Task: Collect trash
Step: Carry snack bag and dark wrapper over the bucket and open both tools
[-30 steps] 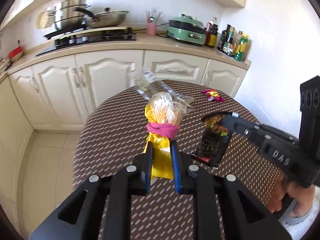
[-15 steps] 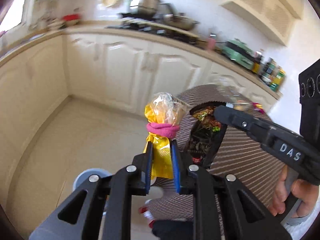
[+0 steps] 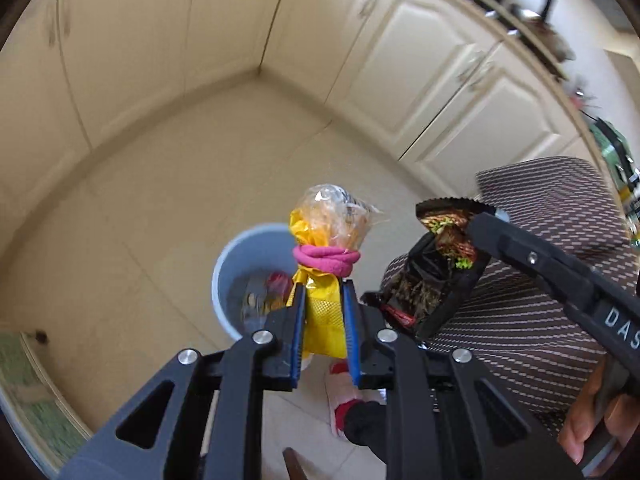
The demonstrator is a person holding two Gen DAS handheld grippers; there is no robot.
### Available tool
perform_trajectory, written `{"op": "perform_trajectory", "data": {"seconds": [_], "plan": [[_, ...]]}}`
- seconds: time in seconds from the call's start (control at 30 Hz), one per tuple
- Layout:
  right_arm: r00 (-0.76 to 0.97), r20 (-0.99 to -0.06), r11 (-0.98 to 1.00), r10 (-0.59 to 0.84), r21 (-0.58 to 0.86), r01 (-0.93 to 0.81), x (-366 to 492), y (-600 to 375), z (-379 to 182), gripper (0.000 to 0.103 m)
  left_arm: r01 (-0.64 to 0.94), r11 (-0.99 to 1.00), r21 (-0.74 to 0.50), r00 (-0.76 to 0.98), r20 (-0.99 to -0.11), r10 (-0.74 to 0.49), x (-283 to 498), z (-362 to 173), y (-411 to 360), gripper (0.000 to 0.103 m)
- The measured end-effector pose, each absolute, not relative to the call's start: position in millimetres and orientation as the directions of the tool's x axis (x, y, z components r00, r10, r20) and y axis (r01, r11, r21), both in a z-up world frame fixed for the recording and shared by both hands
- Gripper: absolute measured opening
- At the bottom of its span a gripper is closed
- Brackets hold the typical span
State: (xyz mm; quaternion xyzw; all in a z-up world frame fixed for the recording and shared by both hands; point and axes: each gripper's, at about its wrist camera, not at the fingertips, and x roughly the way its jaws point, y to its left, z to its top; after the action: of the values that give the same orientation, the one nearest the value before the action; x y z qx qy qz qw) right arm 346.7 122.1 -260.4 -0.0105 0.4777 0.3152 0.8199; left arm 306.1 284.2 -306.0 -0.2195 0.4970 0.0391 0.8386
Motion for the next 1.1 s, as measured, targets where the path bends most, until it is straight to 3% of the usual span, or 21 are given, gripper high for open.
{"op": "perform_trajectory", "data": {"seconds": [0.13, 0.37, 0.6, 1.1], "plan": [[0.308, -0.837, 0.828, 0.453, 0.265, -0.495, 361.6, 128.2, -308.9, 0.004, -0.337, 0.871, -0.357, 0.455, -0.872, -0.182, 323.6, -354.6, 291.9, 0.017], [0.291, -0.868, 0.856, 0.402, 0.242, -0.457, 386.3, 138.1, -355.2, 0.004, -0.354, 0.839, -0.413, 0.445, -0.863, -0.237, 348.4, -389.3, 293.4, 0.020], [0.298, -0.877, 0.866, 0.377, 0.220, -0.450, 393.6, 144.2, -373.4, 0.004, -0.389, 0.830, -0.400, 0.452, -0.868, -0.206, 349.6, -397.3, 294.5, 0.051], [0.281, -0.887, 0.863, 0.367, 0.212, -0.458, 387.7, 162.3, -382.9, 0.004, -0.423, 0.831, -0.362, 0.439, -0.884, -0.162, 343.2, -397.5, 301.1, 0.057]]}}
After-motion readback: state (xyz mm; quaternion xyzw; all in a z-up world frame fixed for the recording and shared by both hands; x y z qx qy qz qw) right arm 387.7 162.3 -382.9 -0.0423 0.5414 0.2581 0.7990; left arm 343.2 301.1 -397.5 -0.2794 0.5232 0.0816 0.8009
